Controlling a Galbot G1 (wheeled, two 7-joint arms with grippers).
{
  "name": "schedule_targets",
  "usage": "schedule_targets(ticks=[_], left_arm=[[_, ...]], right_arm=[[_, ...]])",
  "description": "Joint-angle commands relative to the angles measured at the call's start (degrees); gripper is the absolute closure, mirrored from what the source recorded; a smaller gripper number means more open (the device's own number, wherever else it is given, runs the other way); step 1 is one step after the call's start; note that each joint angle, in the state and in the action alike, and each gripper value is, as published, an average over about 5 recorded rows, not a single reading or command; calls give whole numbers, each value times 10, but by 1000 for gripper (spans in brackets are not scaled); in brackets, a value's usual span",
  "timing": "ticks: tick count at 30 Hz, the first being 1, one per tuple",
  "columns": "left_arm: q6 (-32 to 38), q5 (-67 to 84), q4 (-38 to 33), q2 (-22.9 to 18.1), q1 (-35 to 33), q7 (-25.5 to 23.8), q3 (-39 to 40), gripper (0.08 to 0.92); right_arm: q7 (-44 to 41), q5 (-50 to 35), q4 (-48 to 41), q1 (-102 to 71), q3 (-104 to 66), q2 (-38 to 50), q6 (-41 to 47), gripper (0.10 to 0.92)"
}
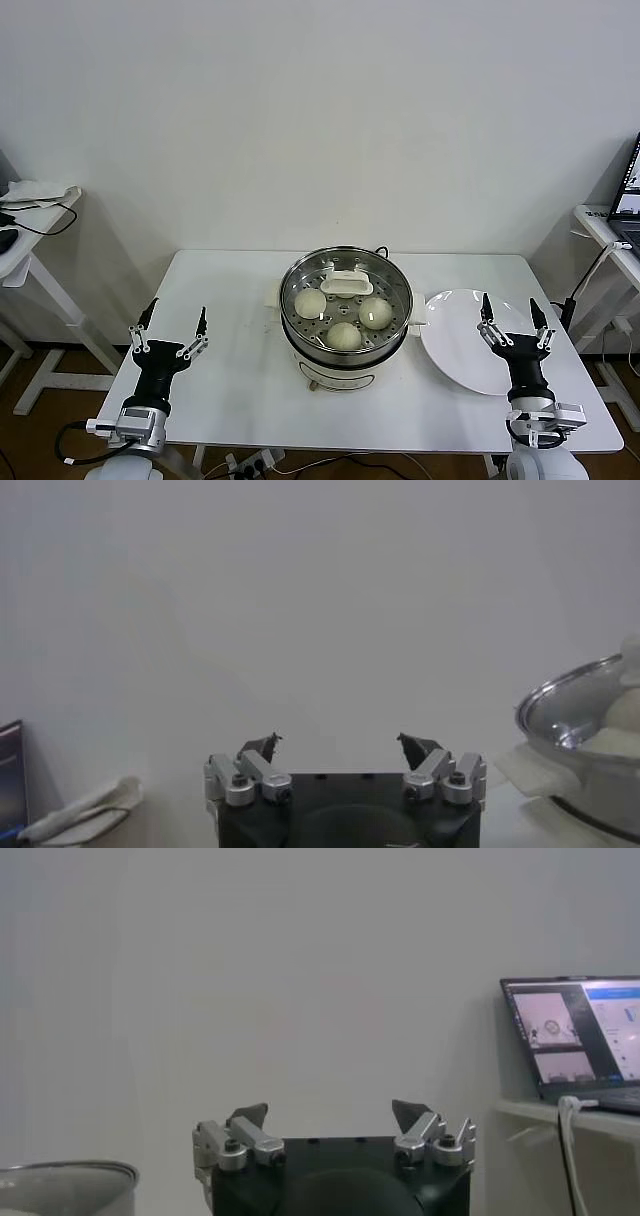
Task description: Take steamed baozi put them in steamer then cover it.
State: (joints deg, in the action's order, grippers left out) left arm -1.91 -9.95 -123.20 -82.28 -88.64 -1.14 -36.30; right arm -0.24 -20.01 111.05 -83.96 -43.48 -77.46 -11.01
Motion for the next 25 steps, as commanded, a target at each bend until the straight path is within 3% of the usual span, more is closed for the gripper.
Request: schedule_targets(ticks=[1, 25], left_arm=[[27, 25, 7, -15, -17, 0, -10, 177], [34, 15, -1, -14, -37, 1, 9, 177]], right_arm=[[-2, -2, 10, -2, 0, 0, 12, 203], [2, 0, 19, -8, -3, 4, 24, 203]])
